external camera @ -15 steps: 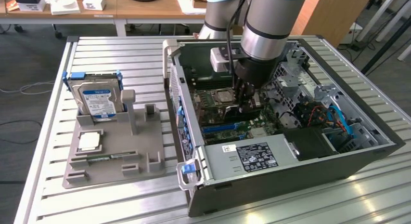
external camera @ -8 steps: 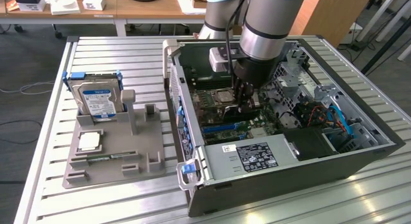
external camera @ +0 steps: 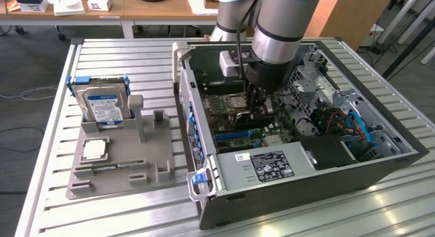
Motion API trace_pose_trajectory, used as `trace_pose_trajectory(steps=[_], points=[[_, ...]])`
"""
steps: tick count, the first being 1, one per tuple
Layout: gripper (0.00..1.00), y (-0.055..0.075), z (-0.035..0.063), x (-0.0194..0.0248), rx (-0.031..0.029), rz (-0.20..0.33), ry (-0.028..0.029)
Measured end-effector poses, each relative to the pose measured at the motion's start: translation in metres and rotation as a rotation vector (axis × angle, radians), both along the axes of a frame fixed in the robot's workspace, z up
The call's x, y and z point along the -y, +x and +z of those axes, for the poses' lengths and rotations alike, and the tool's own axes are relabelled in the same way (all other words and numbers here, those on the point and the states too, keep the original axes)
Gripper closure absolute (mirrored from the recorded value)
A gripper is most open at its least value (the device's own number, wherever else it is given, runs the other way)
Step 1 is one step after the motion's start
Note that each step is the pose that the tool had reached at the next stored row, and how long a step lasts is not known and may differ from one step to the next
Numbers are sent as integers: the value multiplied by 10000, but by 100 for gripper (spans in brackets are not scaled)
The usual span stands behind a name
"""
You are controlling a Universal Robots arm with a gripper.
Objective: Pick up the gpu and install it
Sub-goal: 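Insert the gpu into the slot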
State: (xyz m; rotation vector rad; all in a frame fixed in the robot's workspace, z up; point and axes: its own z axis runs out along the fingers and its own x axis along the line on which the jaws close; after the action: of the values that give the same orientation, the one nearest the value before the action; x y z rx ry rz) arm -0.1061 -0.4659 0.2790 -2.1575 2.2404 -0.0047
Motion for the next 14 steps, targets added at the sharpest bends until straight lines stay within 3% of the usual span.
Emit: trace_pose_trajectory(steps=[14], points=[[73,-28,-17,-9,2,-2,2]])
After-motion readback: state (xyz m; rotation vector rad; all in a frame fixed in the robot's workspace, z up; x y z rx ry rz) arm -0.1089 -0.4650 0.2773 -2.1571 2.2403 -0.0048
